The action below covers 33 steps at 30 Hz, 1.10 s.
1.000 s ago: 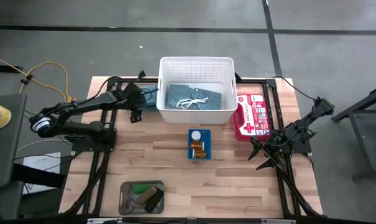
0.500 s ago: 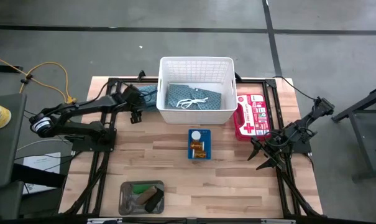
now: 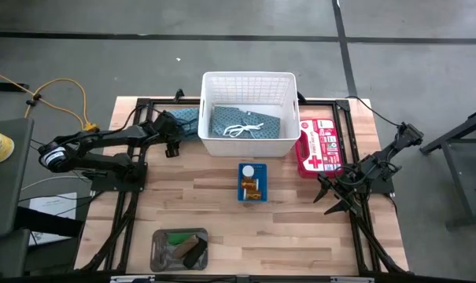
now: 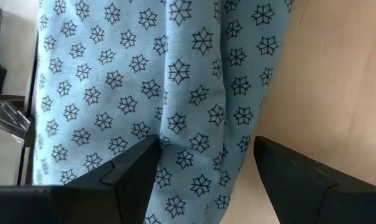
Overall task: Pick & place medical supplies in basket/bin
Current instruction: Put the blue patient gown into the laundry organizer
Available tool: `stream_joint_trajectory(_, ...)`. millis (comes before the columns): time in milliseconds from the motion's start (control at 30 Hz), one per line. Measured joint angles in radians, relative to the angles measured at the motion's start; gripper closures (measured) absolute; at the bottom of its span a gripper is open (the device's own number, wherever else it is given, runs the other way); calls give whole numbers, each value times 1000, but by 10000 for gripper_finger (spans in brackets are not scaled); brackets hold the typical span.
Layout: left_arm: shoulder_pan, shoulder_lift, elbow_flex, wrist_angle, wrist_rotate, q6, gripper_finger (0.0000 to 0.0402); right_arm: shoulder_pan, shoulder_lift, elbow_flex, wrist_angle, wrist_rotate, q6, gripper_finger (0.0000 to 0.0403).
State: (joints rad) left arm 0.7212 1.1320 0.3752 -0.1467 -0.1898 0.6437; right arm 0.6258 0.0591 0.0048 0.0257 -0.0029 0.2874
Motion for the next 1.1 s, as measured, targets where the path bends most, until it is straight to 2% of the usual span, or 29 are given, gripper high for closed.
stream_joint_trajectory(233, 0, 94, 2, 76, -4, 6, 150, 0, 0, 0, 0, 0, 0, 177)
stream_joint_trajectory(367, -3, 109, 2, 100, -5, 8, 170, 0, 0, 0, 0, 0, 0, 177)
stream_joint_trajectory(867, -11, 110, 2, 104, -24, -49, 347, 0, 0, 0, 0, 0, 0, 177)
stream_joint_trajectory(1100, -11, 110, 2, 102, -22, -75, 388, 0, 0, 0, 0, 0, 0, 177)
